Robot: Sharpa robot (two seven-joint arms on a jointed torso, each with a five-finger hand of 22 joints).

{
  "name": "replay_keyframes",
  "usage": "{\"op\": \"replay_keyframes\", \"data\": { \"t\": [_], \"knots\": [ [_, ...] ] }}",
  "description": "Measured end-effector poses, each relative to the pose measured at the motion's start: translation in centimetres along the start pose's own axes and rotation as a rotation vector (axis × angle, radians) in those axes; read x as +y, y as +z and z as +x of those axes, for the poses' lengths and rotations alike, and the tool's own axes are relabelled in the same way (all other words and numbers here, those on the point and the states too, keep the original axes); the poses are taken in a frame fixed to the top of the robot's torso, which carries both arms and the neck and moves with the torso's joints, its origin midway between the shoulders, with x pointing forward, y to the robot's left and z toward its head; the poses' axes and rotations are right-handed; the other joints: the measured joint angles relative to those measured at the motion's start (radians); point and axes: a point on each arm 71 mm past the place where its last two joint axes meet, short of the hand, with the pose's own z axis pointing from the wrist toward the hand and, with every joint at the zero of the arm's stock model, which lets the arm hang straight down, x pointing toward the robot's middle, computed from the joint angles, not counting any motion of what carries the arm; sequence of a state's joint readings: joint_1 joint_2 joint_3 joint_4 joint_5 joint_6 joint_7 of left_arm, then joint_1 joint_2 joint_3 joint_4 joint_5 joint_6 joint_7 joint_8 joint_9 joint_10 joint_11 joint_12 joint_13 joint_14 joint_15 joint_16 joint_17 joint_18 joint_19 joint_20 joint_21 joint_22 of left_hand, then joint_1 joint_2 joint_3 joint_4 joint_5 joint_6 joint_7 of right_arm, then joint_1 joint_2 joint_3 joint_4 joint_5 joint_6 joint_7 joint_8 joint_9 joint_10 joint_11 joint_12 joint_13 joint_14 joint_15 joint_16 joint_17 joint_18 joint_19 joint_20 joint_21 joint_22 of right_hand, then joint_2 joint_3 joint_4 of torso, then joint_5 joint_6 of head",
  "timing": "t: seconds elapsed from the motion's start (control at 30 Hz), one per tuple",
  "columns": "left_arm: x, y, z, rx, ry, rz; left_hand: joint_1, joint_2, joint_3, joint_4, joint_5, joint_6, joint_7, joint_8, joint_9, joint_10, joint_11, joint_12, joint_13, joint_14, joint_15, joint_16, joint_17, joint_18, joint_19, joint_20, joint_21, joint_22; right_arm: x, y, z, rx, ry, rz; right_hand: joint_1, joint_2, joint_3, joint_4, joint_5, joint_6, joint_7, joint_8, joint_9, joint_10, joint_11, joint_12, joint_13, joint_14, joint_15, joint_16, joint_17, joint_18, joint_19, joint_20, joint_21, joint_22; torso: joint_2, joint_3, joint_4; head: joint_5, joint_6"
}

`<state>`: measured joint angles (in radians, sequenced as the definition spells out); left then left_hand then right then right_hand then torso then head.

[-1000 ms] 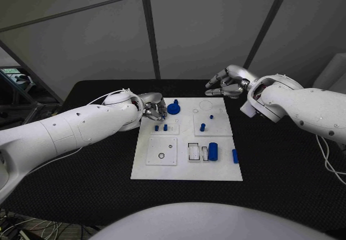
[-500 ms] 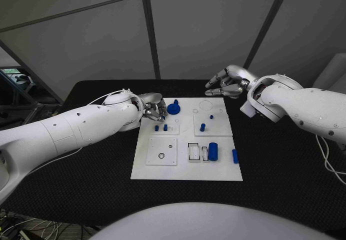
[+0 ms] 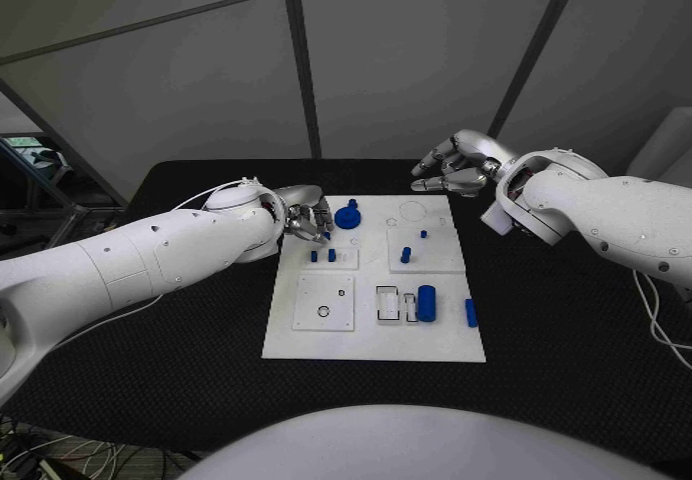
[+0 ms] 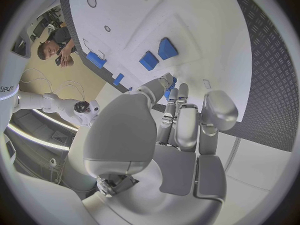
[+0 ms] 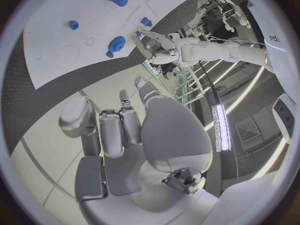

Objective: Assemble the parts on the task board

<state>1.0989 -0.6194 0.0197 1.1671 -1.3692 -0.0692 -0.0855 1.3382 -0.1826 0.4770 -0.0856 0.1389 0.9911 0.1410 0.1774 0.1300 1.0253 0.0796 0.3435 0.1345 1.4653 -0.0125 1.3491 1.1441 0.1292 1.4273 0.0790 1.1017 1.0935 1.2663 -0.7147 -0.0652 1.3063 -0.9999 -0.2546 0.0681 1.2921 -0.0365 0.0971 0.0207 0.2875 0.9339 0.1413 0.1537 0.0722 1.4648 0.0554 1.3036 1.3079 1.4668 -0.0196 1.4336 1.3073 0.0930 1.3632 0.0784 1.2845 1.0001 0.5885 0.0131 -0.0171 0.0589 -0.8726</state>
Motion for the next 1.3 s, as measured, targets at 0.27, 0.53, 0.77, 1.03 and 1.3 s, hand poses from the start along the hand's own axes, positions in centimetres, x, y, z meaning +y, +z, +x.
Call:
{"op": "replay_keyframes", "data": {
  "t": [0.27, 0.53, 0.77, 1.03, 1.3],
  "knots": [
    [0.6, -0.6, -0.2, -0.007, -0.001, -0.006, -0.007, -0.007, -0.023, 0.000, 0.000, -0.027, -0.002, -0.014, -0.006, -0.042, 0.008, -0.010, -0.001, 0.000, 0.007, 0.003, 0.000, 0.001, 0.002, 0.005, -0.013, -0.009, -0.4, 0.0, -0.2, -0.005, -0.005, 0.011, 0.000, 0.000, -0.003, -0.003, 0.000, 0.000, 0.000, 0.000, -0.001, -0.028, -0.006, -0.072, -0.028, 0.000, 0.000, -0.043, 0.000, 0.011, -0.035, 0.001, -0.049, -0.074, 0.000, -0.0003, 0.0000, 0.000, 0.000],
    [1.6, -1.7, -0.7, -0.028, -0.014, -0.013, -0.008, -0.008, -0.044, 0.000, 0.000, -0.039, -0.003, -0.022, -0.010, -0.071, 0.013, -0.012, -0.003, 0.004, 0.011, 0.007, -0.001, 0.001, 0.004, 0.011, -0.026, -0.019, -0.9, 0.0, -0.6, -0.015, -0.048, 0.020, 0.039, -0.001, 0.062, -0.025, 0.000, 0.017, 0.002, 0.009, -0.004, -0.334, -0.004, -0.750, -0.570, 0.000, 0.000, -0.155, -0.071, 0.032, -0.084, -0.002, -0.145, -0.207, 0.000, -0.0005, 0.0003, -0.001, 0.000],
    [3.1, -2.9, -2.2, -0.097, -0.105, -0.010, 0.014, 0.014, -0.029, -0.001, 0.000, -0.017, 0.013, -0.014, -0.009, -0.046, 0.016, 0.008, -0.003, -0.047, 0.018, -0.061, -0.125, 0.001, -0.049, 0.022, -0.139, -0.115, -1.3, -0.2, 0.0, 0.001, -0.154, 0.016, 0.090, -0.016, 0.198, -0.072, -0.036, 0.079, 0.014, 0.004, -0.004, -0.384, 0.013, -1.020, -0.842, 0.000, 0.000, -0.208, -0.132, 0.032, -0.073, 0.009, -0.152, -0.206, 0.000, -0.0012, 0.0002, -0.016, 0.002],
    [3.8, -4.3, -3.3, -0.174, -0.449, 0.060, 0.006, 0.024, -0.040, 0.024, 0.000, 0.004, 0.014, -0.014, -0.012, 0.003, 0.012, 0.040, 0.001, -0.309, 0.026, -0.386, -0.567, 0.022, -0.265, 0.028, -0.467, -0.376, -1.8, -1.1, 2.5, 0.050, -0.340, 0.024, 0.065, -0.051, 0.277, -0.086, -0.058, 0.130, 0.002, -0.017, -0.004, -0.352, 0.016, -1.126, -1.014, -0.004, 0.004, -0.220, -0.150, 0.032, -0.058, 0.016, -0.142, -0.189, -0.001, -0.0014, 0.0000, -0.051, 0.022],
    [3.2, -5.7, -3.9, -0.236, -0.852, 0.154, 0.019, 0.038, -0.044, 0.022, 0.000, 0.019, 0.014, -0.006, -0.012, 0.024, 0.005, 0.058, 0.001, -0.341, 0.027, -0.436, -0.609, 0.025, -0.293, 0.032, -0.495, -0.391, -1.7, -1.8, 4.8, 0.092, -0.468, 0.025, 0.034, -0.082, 0.288, -0.080, -0.066, 0.130, 0.002, -0.041, -0.005, -0.348, 0.020, -1.153, -1.069, -0.004, 0.011, -0.212, -0.135, 0.032, -0.042, 0.018, -0.128, -0.164, 0.000, -0.0013, -0.0022, -0.068, 0.037]
  ]
}}
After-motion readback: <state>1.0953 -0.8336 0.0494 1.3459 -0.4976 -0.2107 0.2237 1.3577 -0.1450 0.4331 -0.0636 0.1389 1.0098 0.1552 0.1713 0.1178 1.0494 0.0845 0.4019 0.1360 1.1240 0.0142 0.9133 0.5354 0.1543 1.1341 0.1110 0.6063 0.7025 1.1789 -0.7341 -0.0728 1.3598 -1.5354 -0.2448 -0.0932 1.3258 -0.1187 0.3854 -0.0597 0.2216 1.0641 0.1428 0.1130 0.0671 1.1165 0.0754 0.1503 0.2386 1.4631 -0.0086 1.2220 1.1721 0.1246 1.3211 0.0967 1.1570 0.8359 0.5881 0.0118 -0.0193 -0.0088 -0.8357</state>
